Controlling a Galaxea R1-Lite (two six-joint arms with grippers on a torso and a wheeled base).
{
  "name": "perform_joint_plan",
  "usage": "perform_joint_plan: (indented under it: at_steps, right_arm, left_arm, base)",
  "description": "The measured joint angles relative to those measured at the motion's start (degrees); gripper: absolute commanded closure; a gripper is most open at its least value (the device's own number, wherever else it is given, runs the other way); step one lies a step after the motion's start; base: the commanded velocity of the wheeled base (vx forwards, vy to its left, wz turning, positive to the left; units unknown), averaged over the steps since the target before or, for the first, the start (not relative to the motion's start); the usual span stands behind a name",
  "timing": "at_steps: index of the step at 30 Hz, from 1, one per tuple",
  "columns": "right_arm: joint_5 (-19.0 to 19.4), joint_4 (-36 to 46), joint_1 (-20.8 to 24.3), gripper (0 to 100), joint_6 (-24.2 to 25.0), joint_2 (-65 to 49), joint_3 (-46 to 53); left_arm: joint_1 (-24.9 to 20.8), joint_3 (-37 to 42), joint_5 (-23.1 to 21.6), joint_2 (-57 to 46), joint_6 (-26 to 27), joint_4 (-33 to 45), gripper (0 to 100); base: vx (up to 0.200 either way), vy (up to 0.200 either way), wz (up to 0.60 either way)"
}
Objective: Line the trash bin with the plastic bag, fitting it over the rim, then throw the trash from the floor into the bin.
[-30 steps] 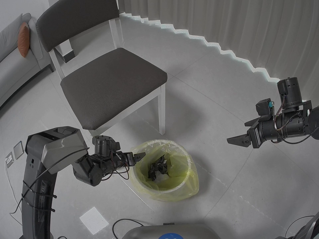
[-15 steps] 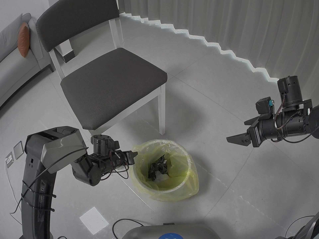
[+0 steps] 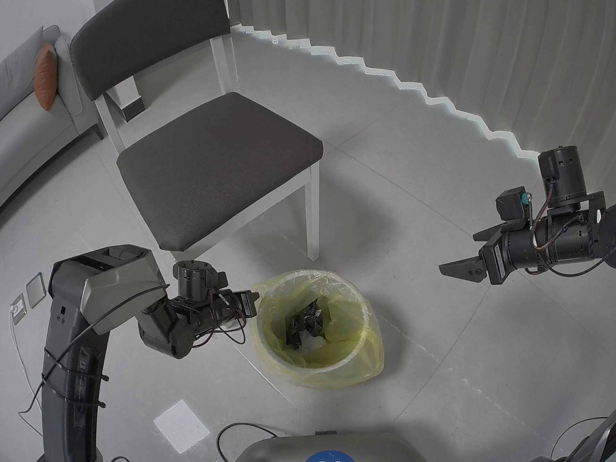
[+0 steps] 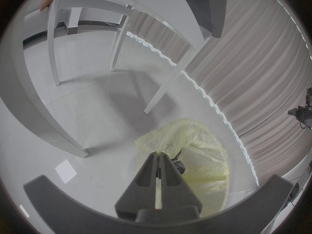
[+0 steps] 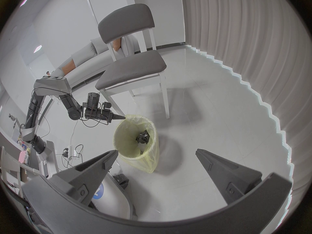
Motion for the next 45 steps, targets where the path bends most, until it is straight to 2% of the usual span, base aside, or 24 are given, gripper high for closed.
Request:
perform_joint_plan:
  at_steps: [15,18,20,25,30,36,45]
  right_arm:
    - [0.0,0.0,0.1,0,-0.1,0.6,-0.7]
    - [0.0,0.1,0.0,0,-0.1,0.9,-0.9]
    - [0.0,0.3,0.0,0,-0.2,1.2,-1.2]
    - [0.0,1.1,0.0,0,-0.4,2.1,-2.0]
    - [0.0,1.5,0.0,0,-0.7,3.5,-3.0]
    - [0.0,1.6,-0.1,0,-1.2,5.6,-3.6]
    - [0.0,1.6,-0.2,0,-1.4,7.7,-3.9]
  left_arm:
    - [0.7,-12.5,0.3,5.4,1.1,13.5,100]
    - [0.4,-16.8,0.4,6.3,4.6,20.7,100]
    - [0.5,-19.5,0.5,6.9,8.8,24.7,100]
    - [0.6,-27.9,1.2,8.8,15.7,32.2,100]
    - [0.4,-35.8,1.6,11.2,18.3,40.7,100]
    - [1.0,-41.3,1.8,14.4,21.7,43.9,100]
    - [1.9,-47.6,1.9,18.5,22.0,48.8,100]
  base:
    - [0.0,0.0,0.0]
    - [0.0,0.0,0.0]
    - [0.0,0.0,0.0]
    - [0.0,0.0,0.0]
    - [0.0,0.0,0.0]
    - [0.0,0.0,0.0]
    - [0.0,0.0,0.0]
